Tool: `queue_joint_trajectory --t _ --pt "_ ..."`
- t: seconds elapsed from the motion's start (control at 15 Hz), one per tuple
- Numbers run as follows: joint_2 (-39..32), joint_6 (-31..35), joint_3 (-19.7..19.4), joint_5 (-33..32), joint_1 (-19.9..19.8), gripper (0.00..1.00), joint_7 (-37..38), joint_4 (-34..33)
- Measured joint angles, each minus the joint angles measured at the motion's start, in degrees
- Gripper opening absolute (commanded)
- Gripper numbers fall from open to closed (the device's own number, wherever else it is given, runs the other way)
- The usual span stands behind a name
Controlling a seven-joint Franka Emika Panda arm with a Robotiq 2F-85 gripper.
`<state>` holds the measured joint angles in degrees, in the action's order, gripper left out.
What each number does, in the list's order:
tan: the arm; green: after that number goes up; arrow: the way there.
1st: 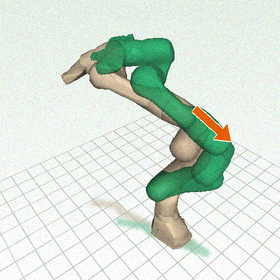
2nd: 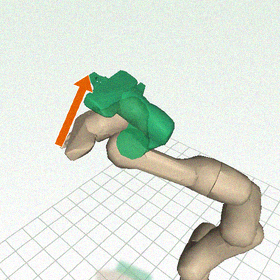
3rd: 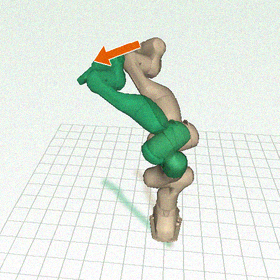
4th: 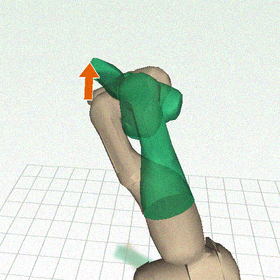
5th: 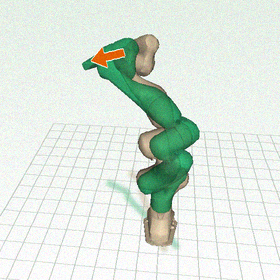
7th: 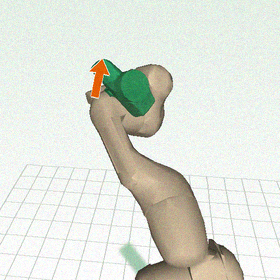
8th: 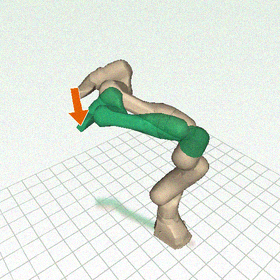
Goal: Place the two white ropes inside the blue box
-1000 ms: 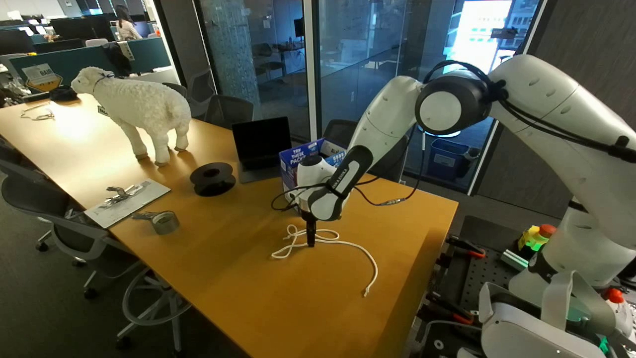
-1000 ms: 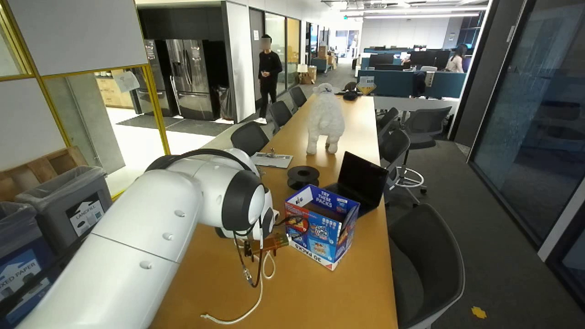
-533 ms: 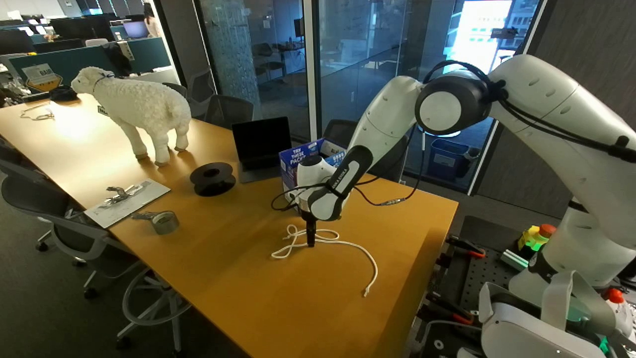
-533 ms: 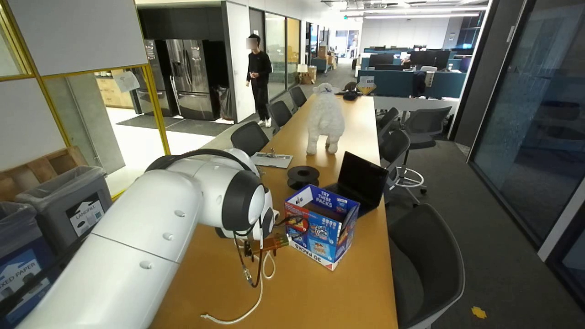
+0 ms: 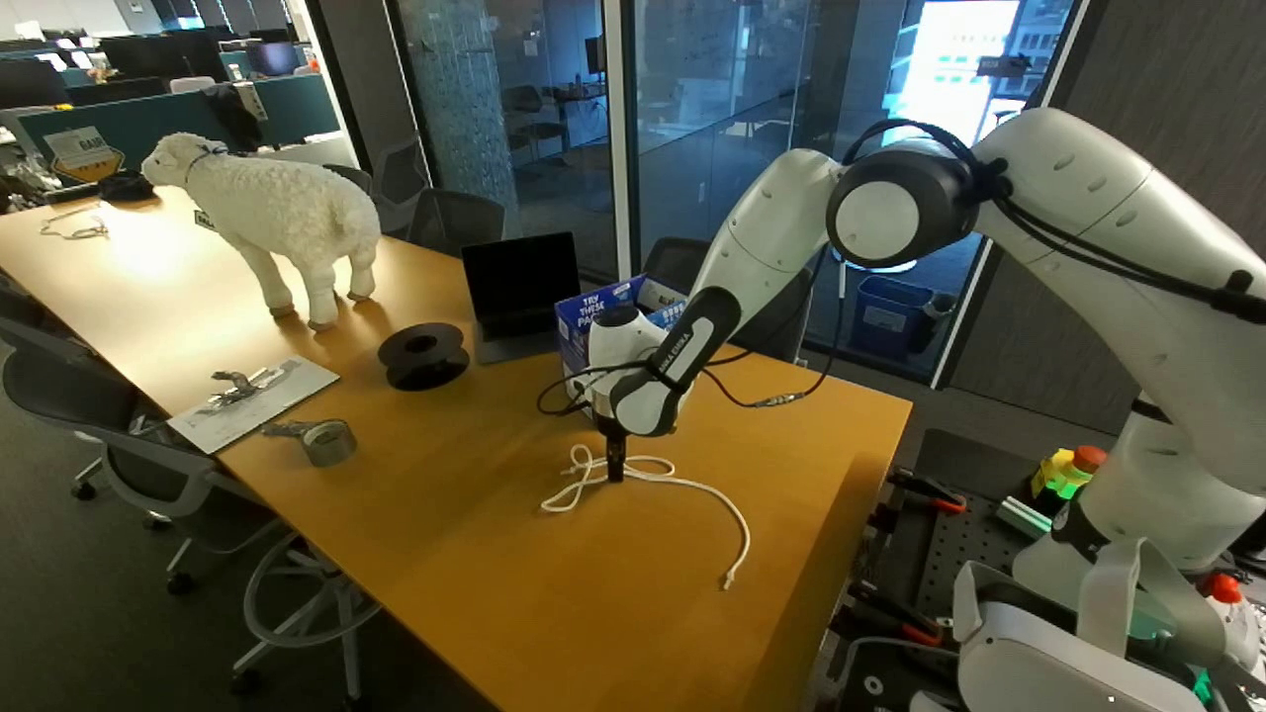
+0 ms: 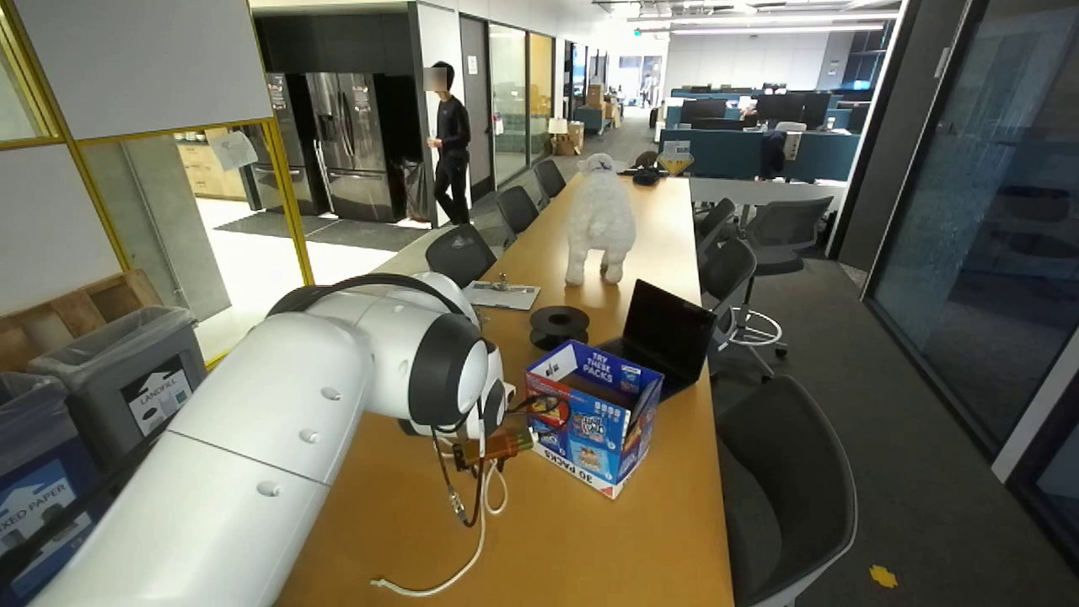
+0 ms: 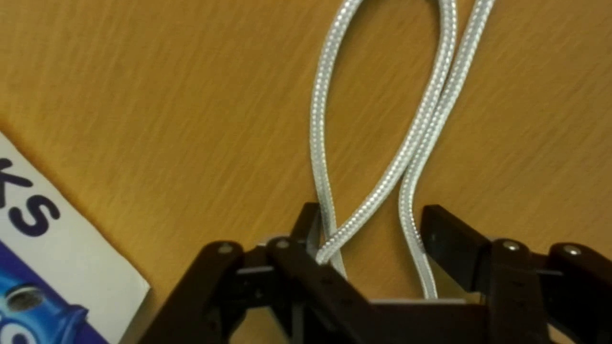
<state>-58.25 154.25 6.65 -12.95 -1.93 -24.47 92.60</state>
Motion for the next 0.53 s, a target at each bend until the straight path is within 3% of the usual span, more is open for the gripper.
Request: queue_joint_trajectory --t 0.13,0.27,0.53 --pt "0.0 -0.01 -0.05 0.0 0.0 0.13 0.0 -0.23" --pt "0.0 -0.01 -0.12 0.0 0.0 0.05 0.0 -0.39" --pt "-0.02 -0.03 -0.22 0.0 0.02 0.1 0.0 -0.48"
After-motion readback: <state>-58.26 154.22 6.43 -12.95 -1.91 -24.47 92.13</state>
